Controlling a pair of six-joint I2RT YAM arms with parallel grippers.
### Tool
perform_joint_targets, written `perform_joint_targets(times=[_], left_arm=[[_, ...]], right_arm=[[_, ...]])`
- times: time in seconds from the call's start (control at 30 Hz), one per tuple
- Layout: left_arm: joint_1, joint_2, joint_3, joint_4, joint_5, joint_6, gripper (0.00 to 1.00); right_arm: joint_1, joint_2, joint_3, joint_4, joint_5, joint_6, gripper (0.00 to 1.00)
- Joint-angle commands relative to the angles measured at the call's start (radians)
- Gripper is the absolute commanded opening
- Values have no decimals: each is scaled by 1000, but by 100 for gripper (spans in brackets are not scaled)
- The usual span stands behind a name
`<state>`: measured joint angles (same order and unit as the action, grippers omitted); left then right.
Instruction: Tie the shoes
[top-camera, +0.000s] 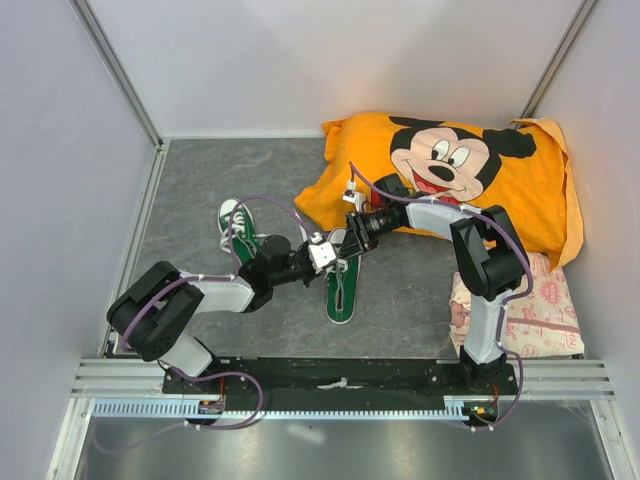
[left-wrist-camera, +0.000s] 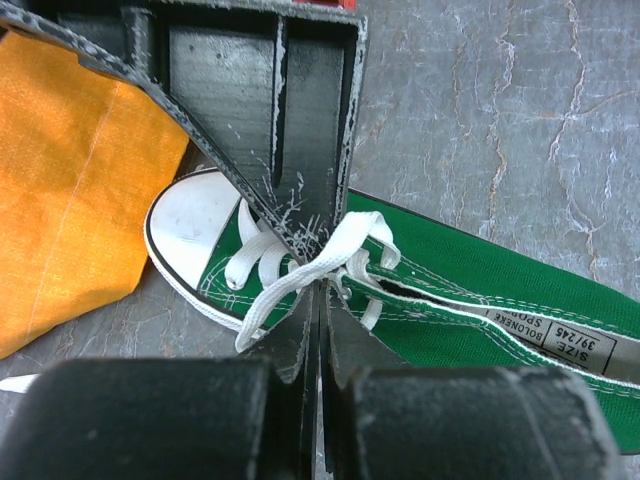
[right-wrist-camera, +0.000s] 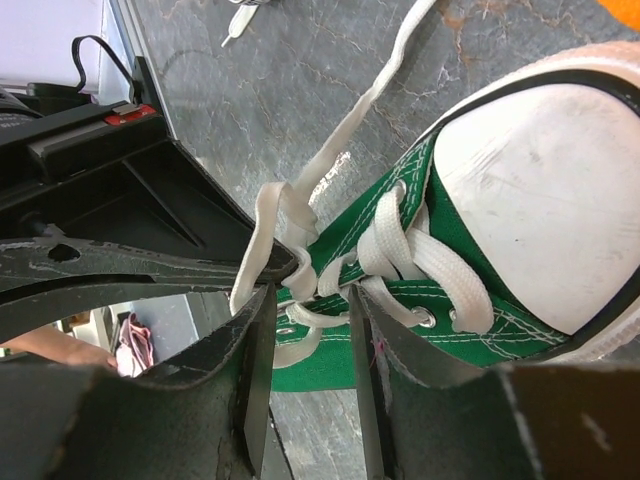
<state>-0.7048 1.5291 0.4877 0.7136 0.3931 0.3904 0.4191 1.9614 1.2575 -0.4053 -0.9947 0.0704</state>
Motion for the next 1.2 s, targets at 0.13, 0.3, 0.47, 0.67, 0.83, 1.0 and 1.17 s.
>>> perform_joint_targets(times=[0.13,0.3,0.47,0.67,0.83,1.0,1.17], left_arm=[[-5,-1,-4,70,1,10,2],[-5,-1,-6,70,18,19,2],[-5,-1,-9,70,30,27,2],[-5,0,-12,75,39,33,2],[-5,-4,-14,76,44,33,2],[-1,-76,-21,-5,56,96,17],[74,-302,-34,-351,268,292,62]], right_arm=[[12,19,29,8,-56,22,36],[12,16,29,23,-76,42,35],[10,16,26,45,-90,68,35],[15,13,22,65,-84,81,32],[17,8,11,66,-78,83,13],[6,-22,5,62,-52,89,0],[-20,-77,6,31,-6,71,0]])
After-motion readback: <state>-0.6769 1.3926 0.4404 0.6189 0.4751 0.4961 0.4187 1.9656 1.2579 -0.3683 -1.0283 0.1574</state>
